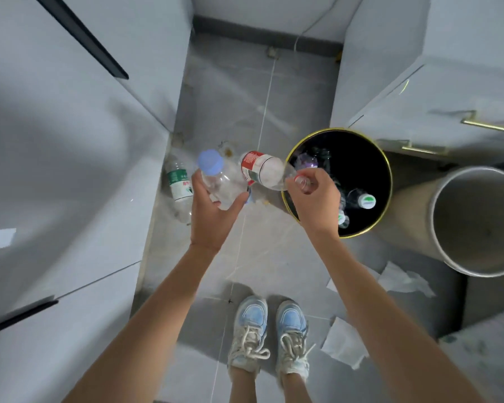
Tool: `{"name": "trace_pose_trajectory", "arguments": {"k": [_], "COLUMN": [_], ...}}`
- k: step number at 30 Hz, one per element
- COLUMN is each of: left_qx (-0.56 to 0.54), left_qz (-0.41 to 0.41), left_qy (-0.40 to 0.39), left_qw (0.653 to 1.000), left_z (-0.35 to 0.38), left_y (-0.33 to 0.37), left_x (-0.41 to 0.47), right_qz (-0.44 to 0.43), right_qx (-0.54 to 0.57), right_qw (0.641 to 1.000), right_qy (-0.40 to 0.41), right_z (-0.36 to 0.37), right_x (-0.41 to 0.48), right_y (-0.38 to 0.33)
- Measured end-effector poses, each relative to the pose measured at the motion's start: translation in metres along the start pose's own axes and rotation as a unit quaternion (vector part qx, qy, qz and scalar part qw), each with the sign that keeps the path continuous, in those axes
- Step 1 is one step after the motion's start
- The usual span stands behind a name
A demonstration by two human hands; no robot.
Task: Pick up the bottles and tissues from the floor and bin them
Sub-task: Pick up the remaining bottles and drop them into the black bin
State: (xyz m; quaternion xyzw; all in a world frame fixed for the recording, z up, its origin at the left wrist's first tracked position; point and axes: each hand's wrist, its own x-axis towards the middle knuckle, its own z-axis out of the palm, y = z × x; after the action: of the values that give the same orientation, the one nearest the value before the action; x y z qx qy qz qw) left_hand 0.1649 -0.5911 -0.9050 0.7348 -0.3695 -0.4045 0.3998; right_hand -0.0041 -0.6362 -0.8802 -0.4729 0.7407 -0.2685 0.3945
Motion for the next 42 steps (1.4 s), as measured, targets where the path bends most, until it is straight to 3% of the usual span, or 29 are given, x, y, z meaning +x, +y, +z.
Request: {"name": "trace_pose_trajectory", "arguments": {"k": [11, 19, 25, 36, 42], "left_qx": [-0.006, 0.054, 0.045, 0.039, 0.057], "left_qz": [0.053, 0.064, 0.048, 0.078, 0.091], "left_qy": [-0.065, -0.14, -0.139, -0.169, -0.166], "left_qw": [0.996, 0.987, 0.988, 0.982, 0.98], "left_z": [0.079, 0.116, 0.125, 0.147, 0.155], "left_y": [0.064, 0.038, 0.024, 0.031, 0.034], "left_x": [0.011, 0.013, 0.019, 0.034, 0.034], "right_qz": [0.01, 0.082, 0.093, 0.089, 0.03], "right_qx": [0.009, -0.028, -0.037, -0.182, -0.051], "right_qw": [0.997, 0.992, 0.99, 0.979, 0.998], "right_qy": [0.079, 0.091, 0.102, 0.008, 0.013], "right_z": [-0.086, -0.105, -0.103, -0.101, -0.099], "right_x": [0.031, 0.05, 0.06, 0.078, 0.075], "right_y": [0.014, 0.059, 0.075, 0.107, 0.078]}}
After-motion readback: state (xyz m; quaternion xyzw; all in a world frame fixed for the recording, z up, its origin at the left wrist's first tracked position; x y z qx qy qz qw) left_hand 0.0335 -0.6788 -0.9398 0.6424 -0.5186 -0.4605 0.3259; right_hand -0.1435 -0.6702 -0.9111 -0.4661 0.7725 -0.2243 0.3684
